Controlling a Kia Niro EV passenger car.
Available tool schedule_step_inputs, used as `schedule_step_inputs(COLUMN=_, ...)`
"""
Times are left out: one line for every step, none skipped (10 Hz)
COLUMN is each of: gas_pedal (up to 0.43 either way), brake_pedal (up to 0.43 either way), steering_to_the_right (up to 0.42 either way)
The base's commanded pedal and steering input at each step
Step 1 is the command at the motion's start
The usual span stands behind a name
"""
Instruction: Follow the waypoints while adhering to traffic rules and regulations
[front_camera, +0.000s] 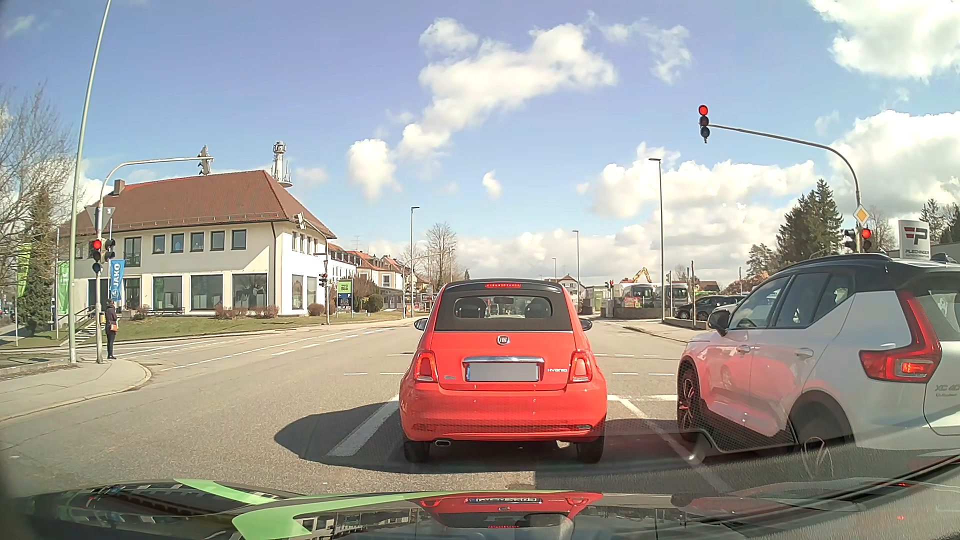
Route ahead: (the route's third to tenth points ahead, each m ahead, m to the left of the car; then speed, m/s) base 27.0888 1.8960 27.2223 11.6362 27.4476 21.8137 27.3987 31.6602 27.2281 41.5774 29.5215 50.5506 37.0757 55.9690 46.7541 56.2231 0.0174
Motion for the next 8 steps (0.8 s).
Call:
schedule_step_inputs(gas_pedal=0.0, brake_pedal=0.256, steering_to_the_right=0.0)
schedule_step_inputs(gas_pedal=0.0, brake_pedal=0.25, steering_to_the_right=0.0)
schedule_step_inputs(gas_pedal=0.0, brake_pedal=0.25, steering_to_the_right=0.0)
schedule_step_inputs(gas_pedal=0.0, brake_pedal=0.25, steering_to_the_right=0.0)
schedule_step_inputs(gas_pedal=0.0, brake_pedal=0.25, steering_to_the_right=0.0)
schedule_step_inputs(gas_pedal=0.0, brake_pedal=0.256, steering_to_the_right=0.0)
schedule_step_inputs(gas_pedal=0.0, brake_pedal=0.25, steering_to_the_right=0.0)
schedule_step_inputs(gas_pedal=0.0, brake_pedal=0.25, steering_to_the_right=0.0)
